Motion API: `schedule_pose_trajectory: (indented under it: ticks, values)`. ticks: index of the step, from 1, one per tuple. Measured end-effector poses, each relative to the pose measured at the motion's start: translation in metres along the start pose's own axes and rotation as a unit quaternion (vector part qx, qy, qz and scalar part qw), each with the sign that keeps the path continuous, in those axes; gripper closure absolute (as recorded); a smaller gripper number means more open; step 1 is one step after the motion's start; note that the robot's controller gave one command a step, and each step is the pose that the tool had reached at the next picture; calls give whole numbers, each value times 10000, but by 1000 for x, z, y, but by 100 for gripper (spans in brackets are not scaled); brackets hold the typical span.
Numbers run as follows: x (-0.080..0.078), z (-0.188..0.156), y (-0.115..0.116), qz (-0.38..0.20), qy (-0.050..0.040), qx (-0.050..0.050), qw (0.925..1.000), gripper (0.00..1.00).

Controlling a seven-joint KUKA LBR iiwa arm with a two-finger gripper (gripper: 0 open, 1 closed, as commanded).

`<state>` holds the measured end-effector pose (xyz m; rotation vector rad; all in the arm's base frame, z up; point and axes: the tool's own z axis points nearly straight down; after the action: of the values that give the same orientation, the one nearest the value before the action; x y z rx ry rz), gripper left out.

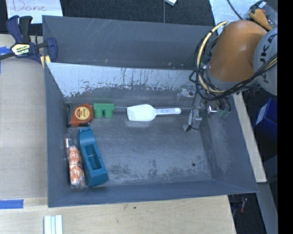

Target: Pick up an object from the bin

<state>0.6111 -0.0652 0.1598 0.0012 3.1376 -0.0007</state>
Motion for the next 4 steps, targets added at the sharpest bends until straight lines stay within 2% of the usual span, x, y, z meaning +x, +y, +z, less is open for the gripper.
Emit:
schedule_pose_trajectory:
  ticks: [1, 2, 3, 4]
  values:
    - [-14, 91, 67, 143, 50, -10, 9999, 0]
    - [-18, 19, 72, -126, -53, 15, 9999, 0]
    - [-14, 60, 93, 398, 52, -3, 9992, 0]
    - [-15, 90, 73, 245, -14, 7, 9997, 0]
